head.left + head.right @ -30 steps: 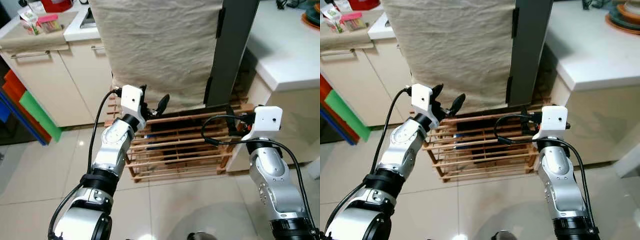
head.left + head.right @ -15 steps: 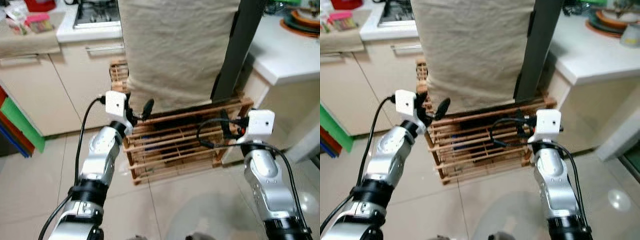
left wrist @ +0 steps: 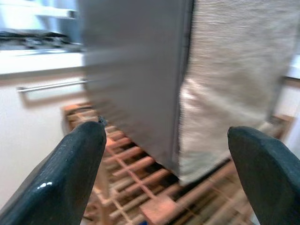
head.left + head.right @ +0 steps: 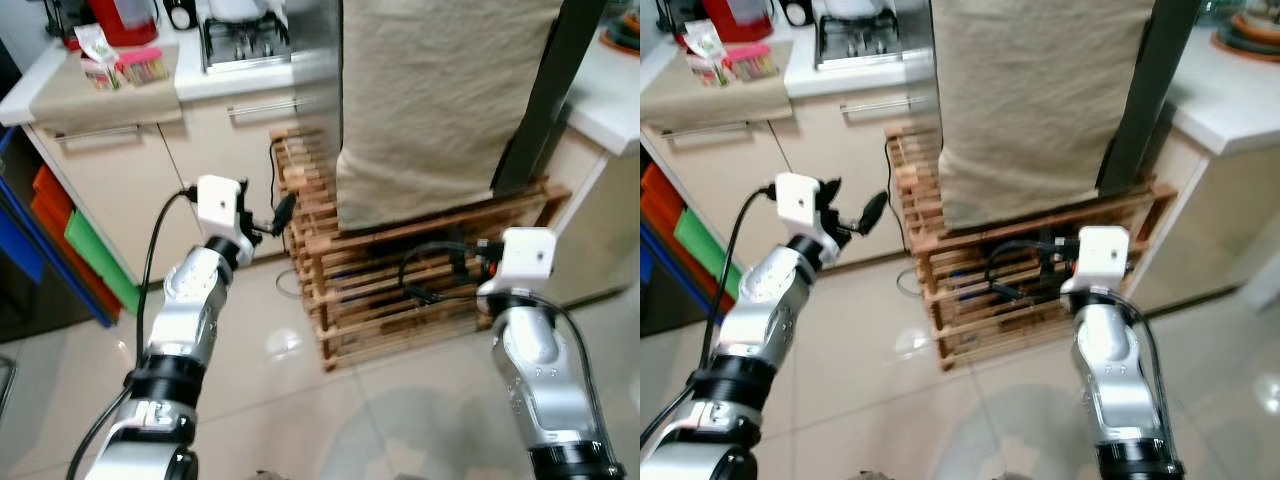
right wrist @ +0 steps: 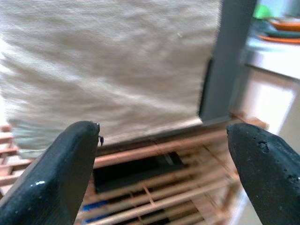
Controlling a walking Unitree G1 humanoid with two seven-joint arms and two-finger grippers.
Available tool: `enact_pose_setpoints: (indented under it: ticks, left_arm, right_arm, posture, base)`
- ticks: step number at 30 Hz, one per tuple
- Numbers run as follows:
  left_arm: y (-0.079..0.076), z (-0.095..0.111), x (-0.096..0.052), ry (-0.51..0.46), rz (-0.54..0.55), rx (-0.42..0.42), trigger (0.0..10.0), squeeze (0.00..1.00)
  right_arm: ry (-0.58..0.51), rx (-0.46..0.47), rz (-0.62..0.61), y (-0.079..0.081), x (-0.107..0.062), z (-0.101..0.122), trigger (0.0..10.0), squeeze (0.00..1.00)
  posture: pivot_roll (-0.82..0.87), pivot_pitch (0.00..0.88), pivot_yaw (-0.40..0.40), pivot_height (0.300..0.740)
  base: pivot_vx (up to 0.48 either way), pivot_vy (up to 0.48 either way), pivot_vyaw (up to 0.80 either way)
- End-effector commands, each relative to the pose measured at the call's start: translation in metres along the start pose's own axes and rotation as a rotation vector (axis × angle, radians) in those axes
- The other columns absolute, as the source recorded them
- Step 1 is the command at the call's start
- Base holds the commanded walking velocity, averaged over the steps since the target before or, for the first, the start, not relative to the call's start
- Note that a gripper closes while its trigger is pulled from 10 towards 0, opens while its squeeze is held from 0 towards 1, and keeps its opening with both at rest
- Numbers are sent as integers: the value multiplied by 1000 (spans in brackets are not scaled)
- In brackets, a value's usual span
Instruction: Restocking fridge
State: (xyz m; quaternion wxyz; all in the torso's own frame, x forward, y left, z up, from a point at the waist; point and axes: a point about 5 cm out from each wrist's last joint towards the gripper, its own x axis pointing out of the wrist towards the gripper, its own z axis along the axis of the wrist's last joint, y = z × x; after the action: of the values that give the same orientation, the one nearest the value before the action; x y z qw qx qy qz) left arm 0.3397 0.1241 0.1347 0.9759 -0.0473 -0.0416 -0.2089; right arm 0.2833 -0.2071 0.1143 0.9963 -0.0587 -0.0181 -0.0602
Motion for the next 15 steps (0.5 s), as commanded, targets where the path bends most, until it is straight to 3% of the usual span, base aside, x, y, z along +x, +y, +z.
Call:
enact_pose_setpoints:
  ticks: [1, 7, 15]
  left_arm:
    - [7, 13, -2, -44, -5, 22, 10000, 0]
    - [12, 8, -5, -14, 31, 22, 10000, 0]
    - [6, 11, 0, -14, 2, 75, 10000, 0]
  right_arm:
    - [-32, 9, 18, 7, 3, 6, 10000, 0]
    - [-24, 10, 28, 9, 1, 3, 10000, 0]
    - [-34, 25, 31, 13, 3, 4, 10000, 0]
  posture:
    - [-62, 0, 70, 732]
    - [-60, 0, 62, 732]
    - [-61, 0, 75, 732]
  base:
    - [0, 480, -800]
    - [0, 480, -800]
    - [30, 468, -800]
